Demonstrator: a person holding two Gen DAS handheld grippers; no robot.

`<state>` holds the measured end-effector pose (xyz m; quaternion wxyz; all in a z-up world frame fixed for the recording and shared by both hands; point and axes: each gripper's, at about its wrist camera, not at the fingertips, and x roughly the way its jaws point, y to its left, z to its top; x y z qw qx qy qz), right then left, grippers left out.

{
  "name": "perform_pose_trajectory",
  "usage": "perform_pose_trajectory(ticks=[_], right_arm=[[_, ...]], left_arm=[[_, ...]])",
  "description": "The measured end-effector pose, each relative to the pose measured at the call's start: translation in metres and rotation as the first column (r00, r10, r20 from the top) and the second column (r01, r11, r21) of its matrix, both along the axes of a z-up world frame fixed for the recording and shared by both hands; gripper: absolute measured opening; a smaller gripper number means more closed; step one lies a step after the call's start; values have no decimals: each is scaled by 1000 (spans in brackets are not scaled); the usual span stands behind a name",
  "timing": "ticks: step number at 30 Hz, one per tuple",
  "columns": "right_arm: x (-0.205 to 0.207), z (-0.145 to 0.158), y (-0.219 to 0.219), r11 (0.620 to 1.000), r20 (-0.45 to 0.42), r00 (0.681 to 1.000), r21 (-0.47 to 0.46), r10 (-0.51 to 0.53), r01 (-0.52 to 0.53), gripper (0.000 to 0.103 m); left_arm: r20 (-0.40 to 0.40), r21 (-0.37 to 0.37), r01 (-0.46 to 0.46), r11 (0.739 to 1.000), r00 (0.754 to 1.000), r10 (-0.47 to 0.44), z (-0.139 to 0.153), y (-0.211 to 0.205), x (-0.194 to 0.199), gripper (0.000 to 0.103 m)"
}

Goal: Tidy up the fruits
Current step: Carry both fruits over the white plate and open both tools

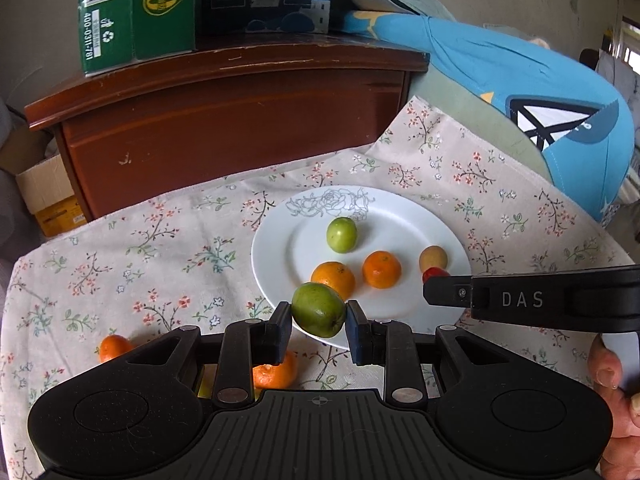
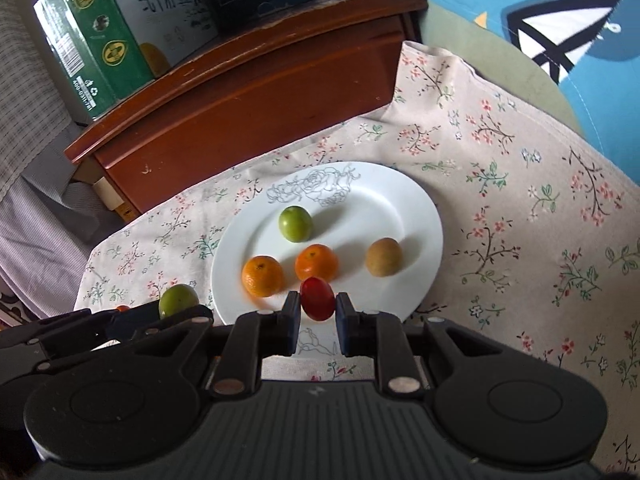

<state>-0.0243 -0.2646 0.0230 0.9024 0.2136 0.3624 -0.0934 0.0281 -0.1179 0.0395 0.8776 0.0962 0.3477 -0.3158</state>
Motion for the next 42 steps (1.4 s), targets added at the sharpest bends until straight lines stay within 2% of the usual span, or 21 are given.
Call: perform_pose_trajectory(ticks=[10,18,20,22,24,27,32,42], right_arm=[[4,-5,-9,999,-6,999,11,-36,36,20],[2,-5,-12,998,12,998,9,-69,68,22],[2,-4,-13,997,15,997,4,-74,74,23],[2,-4,-13,997,13,997,-3,-77,77,23],[2,-4,-12,997,8,997,-6,-79,79,23],[2,-3,-12,997,6,997,-8,-78,78,23],[0,2,-11,996,8,996,-15,-87,87,23],[-7,20,-2,996,35,996,-37,-77,78,24]], left_arm=[[27,35,9,999,1000,-10,-7,-19,4,26],[131,96,-1,995,991,-11,-3,-33,0,29],[157,110,-5,994,987,-12,-2,-35,-3,32],[180,121,-15,993,984,-7,-1,-34,-6,44],[202,132,-27,991,979,0,0,-34,-8,50],[208,128,-33,991,978,6,2,-32,-9,51],[223,121,-35,992,975,8,7,-29,-13,60],[192,47,-19,999,981,9,27,-13,-20,67]])
